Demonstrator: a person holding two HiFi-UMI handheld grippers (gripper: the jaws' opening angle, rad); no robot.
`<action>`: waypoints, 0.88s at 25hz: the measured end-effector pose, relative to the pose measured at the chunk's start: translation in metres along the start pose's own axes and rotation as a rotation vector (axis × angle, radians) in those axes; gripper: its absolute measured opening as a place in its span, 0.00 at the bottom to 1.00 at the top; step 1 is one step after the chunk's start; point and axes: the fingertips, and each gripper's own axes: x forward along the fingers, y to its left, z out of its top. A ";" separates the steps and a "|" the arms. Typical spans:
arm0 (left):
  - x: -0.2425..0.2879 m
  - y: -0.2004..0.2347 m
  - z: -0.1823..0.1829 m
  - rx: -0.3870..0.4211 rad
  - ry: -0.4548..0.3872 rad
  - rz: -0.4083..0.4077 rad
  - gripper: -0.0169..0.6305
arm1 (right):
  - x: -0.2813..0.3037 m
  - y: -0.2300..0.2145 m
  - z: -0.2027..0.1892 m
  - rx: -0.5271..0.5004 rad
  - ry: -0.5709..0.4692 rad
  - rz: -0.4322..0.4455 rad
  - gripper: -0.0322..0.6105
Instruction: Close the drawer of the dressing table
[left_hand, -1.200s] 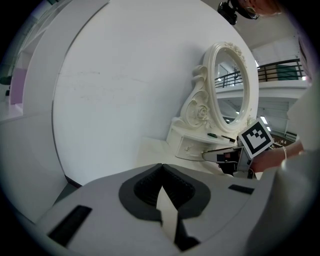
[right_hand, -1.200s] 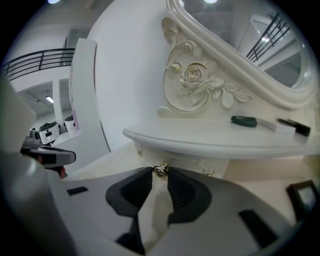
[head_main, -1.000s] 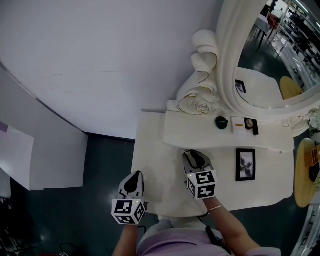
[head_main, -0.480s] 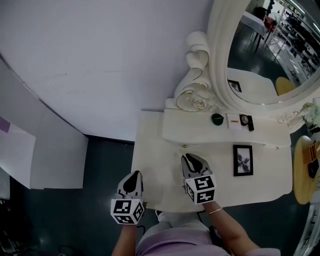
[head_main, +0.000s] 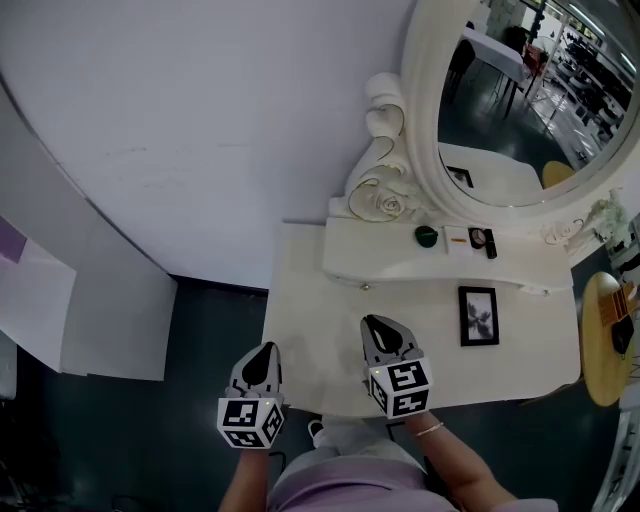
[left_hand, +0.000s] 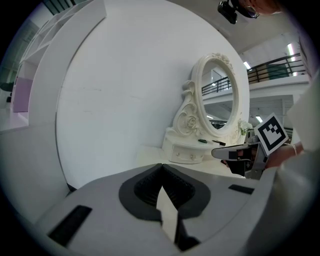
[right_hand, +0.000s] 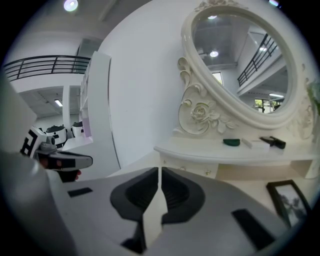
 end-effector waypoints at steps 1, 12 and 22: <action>-0.002 0.000 0.001 0.002 -0.004 0.000 0.03 | -0.003 0.002 0.001 -0.001 -0.005 0.002 0.08; -0.026 -0.004 0.007 0.020 -0.036 0.001 0.03 | -0.031 0.026 0.004 -0.015 -0.035 0.036 0.06; -0.048 0.002 0.010 0.027 -0.059 0.021 0.03 | -0.044 0.044 0.003 -0.020 -0.050 0.052 0.05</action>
